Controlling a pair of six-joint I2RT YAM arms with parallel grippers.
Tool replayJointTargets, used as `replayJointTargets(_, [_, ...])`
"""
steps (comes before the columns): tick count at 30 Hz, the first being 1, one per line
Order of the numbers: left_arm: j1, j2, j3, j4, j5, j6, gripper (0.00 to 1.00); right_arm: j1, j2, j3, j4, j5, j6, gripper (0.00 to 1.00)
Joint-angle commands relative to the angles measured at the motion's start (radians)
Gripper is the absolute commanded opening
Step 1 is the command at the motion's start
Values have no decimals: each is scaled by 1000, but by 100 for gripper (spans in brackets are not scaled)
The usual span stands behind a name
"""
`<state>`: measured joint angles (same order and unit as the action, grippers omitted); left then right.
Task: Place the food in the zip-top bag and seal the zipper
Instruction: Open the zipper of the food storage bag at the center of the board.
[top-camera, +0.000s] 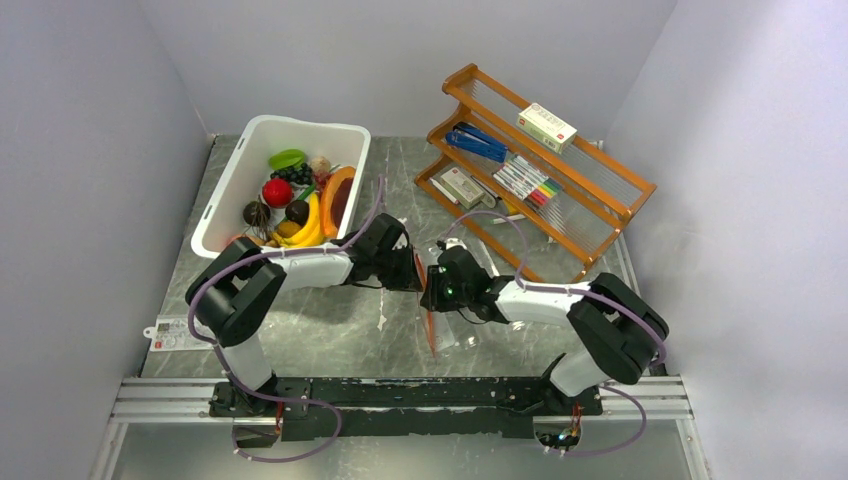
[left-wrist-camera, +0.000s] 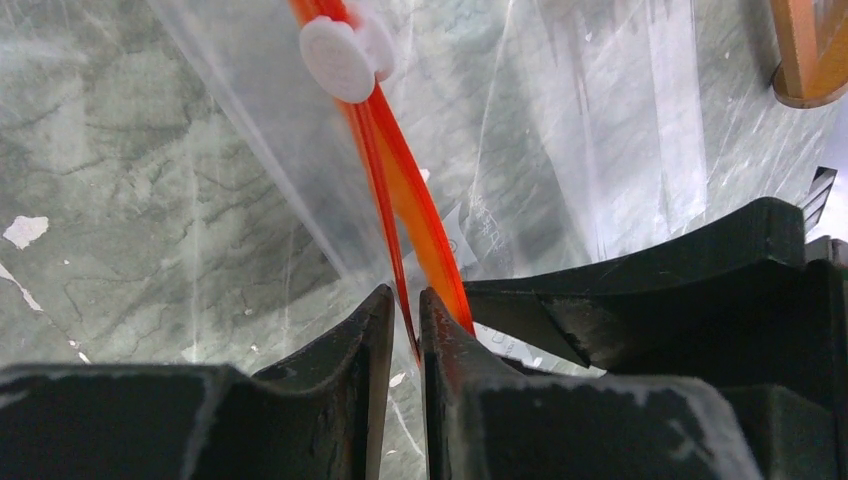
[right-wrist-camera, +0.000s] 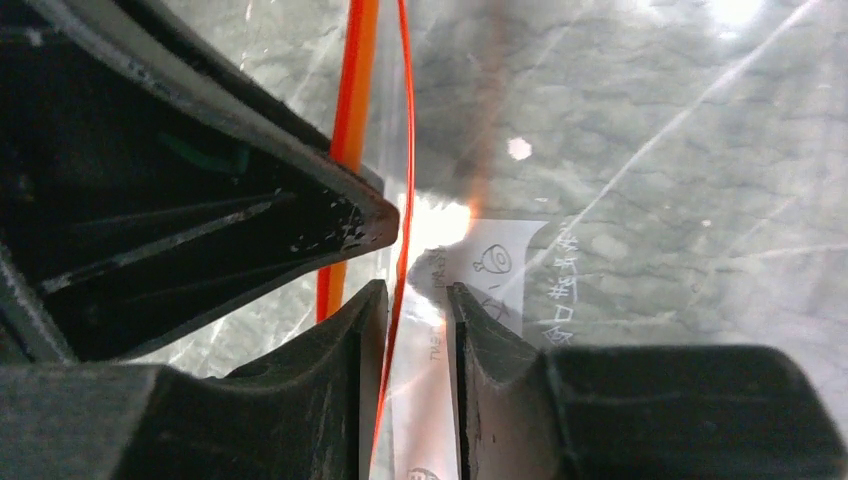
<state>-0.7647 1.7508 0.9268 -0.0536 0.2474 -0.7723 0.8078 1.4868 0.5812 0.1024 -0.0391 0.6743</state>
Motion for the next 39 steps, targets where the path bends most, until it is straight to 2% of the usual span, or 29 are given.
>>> replayJointTargets(1, [-14, 8, 28, -8, -12, -7, 16, 14, 11, 29, -55, 143, -23, 26])
replayJointTargets(6, [-14, -10, 39, -22, -19, -2, 16, 14, 19, 36, -36, 157, -58, 13])
replayJointTargets(9, [-13, -33, 27, -9, -25, -6, 16, 13, 32, 34, 7, 110, -59, 13])
replayJointTargets(15, [-15, -44, -9, 28, -10, -20, 16, 24, 66, 65, -12, 100, -43, 17])
replayJointTargets(17, [-14, -55, -10, 24, -12, -20, 17, 25, 59, 98, -58, 125, -50, 0])
replayJointTargets(21, [-14, -131, 27, -50, -32, -3, 23, 29, -40, 228, -207, 153, -103, 0])
replayJointTargets(25, [-14, -298, 98, -153, -74, 0, 28, 55, -185, 378, -327, 216, -138, 0])
replayJointTargets(31, [-14, -428, 190, -166, -8, 26, 40, 130, -226, 556, -455, 266, -170, 0])
replayJointTargets(34, [-14, -443, 175, -139, 25, 54, 42, 152, -229, 543, -480, 296, -175, 0])
replayJointTargets(39, [-14, -429, 131, -152, -76, 74, 39, 158, -243, 494, -465, 307, -154, 0])
